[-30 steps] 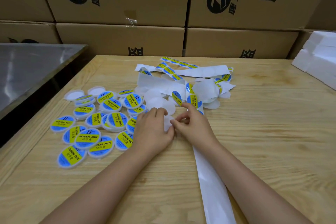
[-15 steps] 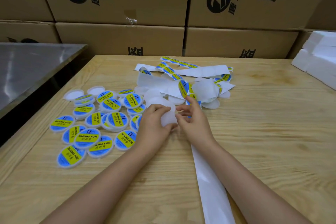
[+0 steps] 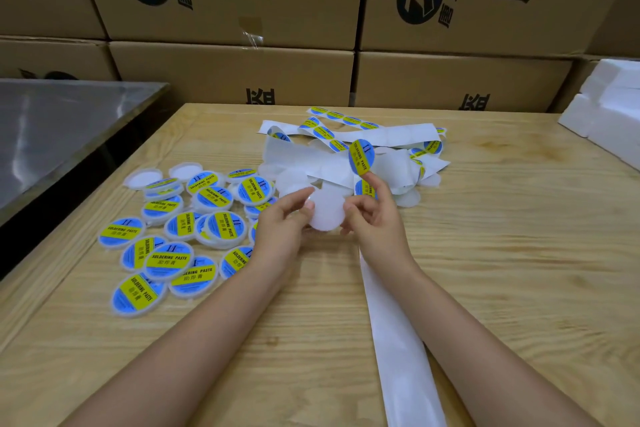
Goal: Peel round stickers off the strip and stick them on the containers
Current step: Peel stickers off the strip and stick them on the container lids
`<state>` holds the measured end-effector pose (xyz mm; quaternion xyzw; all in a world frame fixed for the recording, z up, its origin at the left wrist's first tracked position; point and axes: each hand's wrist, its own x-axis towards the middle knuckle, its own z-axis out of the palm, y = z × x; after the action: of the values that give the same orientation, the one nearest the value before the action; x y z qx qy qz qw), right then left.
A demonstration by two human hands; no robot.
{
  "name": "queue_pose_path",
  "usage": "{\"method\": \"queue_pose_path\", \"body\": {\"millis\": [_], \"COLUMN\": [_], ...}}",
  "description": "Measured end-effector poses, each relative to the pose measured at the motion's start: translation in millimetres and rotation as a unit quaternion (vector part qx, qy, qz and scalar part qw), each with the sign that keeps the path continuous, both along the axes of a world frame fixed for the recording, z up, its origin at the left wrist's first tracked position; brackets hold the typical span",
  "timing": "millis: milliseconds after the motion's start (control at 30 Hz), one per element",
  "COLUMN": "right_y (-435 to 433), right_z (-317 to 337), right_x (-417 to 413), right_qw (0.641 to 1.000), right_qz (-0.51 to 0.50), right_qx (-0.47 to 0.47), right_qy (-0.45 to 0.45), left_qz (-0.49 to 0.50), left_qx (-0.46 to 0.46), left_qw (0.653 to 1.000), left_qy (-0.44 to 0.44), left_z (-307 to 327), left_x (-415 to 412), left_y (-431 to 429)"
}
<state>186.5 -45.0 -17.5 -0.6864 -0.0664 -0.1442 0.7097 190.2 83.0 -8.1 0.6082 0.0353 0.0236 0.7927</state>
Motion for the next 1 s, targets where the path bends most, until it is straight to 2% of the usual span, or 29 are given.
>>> {"method": "queue_pose_path", "body": {"millis": [100,300,467,533,733,1000], "right_y": [-3.4,-4.2,-6.4,-6.9,-5.9,-7.4], "right_z": [1.1,5.0,10.1,10.4,10.3,10.4], "right_x": [1.6,-1.5,-2.4,-3.0,-4.3,-5.1], "right_qw": [1.0,1.0,0.995,0.994,0.997,0.997], "right_qz": [-0.012,0.005,-0.015,-0.019,-0.061,-0.074], "right_qx": [0.001,-0.004,0.078,0.094,0.043,-0.006], "right_qy": [0.001,0.025,0.054,0.057,0.005,0.032], "left_qz": [-0.04,0.017,-0.1,-0.118,-0.079,-0.087], "left_qx": [-0.018,-0.031,-0.083,-0.105,-0.121,-0.097], "left_qw": [0.999,0.999,0.991,0.987,0.989,0.991], "left_qy": [0.003,-0.023,-0.009,-0.01,0.012,0.015], "left_z": [2.7,2.4,2.4,2.6,2.1,2.6], "left_x": [-4.4,-1.8,-1.8,-2.7,-1.1,-1.2], "left_y": [-1.1,0.5,5.1,5.5,3.1,4.3]}}
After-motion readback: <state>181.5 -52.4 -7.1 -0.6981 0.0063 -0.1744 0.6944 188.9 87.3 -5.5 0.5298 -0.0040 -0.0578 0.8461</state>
